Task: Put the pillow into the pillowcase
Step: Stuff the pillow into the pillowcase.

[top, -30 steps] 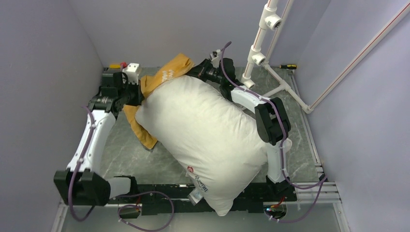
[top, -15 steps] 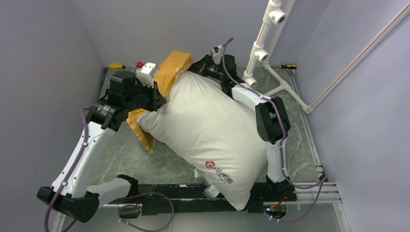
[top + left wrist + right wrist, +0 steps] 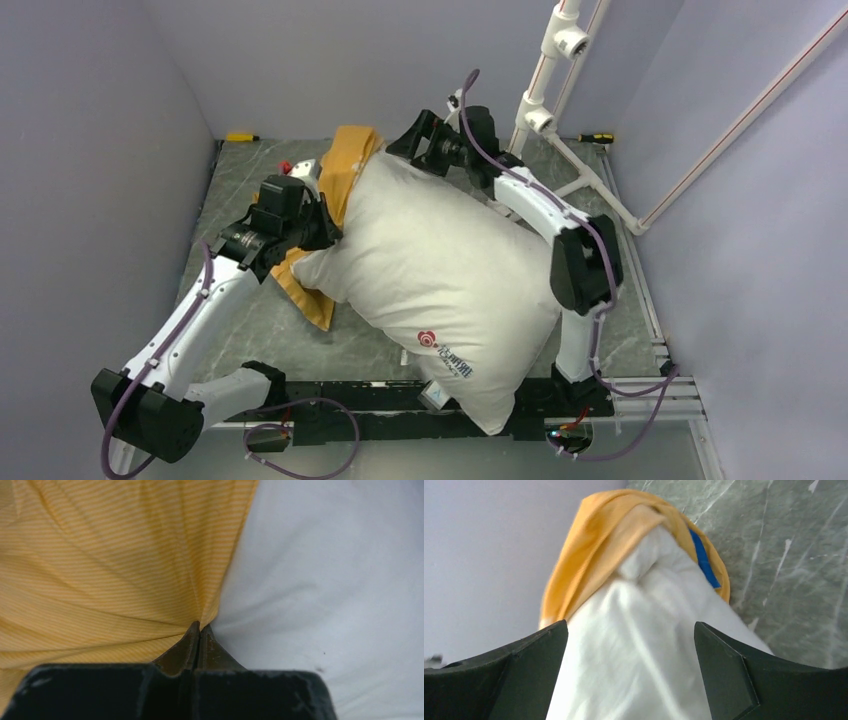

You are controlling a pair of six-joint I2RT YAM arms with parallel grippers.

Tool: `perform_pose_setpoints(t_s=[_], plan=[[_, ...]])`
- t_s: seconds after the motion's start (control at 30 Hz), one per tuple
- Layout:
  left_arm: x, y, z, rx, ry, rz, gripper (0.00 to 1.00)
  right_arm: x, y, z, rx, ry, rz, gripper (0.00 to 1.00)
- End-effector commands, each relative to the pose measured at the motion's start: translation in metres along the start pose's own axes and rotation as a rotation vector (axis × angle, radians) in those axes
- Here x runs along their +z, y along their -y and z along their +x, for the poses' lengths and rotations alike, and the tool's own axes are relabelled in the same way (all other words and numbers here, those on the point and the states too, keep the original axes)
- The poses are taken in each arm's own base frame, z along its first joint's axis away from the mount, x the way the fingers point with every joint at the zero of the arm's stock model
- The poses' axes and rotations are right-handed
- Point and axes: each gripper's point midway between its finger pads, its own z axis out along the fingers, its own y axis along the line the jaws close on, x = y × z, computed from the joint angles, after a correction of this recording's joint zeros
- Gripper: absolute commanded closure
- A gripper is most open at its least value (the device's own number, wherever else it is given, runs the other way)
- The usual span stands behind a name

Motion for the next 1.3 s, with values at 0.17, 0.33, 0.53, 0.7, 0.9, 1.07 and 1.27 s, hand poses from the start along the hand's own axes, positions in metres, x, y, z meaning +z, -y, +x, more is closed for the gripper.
perform_pose_setpoints(t_s=[0.17,0.33,0.53,0.7,0.9,1.07,1.27], plan=[[0.015,0.009,-0.017,-0.161,0.02,-0.017,1.0,-0.101,-0.089,-0.008,-0.461,0.186,-0.002,0.0],[0.017,0.007,-0.029,-0.223,-0.022,0.005,1.0,-0.11,-0.127,0.013,-0.556,0.169,-0.09,0.0],[0.017,0.001,-0.046,-0.294,-0.041,0.034,1.0,-0.115,-0.142,0.062,-0.629,0.038,-0.183,0.0],[0.025,0.001,-0.054,-0.361,-0.101,0.062,1.0,-0.098,-0.127,0.124,-0.922,-0.063,-0.081,0.0],[0.035,0.004,-0.054,-0.411,-0.196,0.078,1.0,-0.076,-0.104,0.214,-1.377,-0.151,0.021,0.0],[0.037,0.006,-0.058,-0.439,-0.208,0.101,1.0,-0.054,-0.083,0.257,-1.583,-0.111,0.125,0.0],[0.029,0.012,-0.063,-0.444,-0.215,0.145,1.0,-0.018,-0.029,0.246,-1.836,0.035,0.517,0.0]])
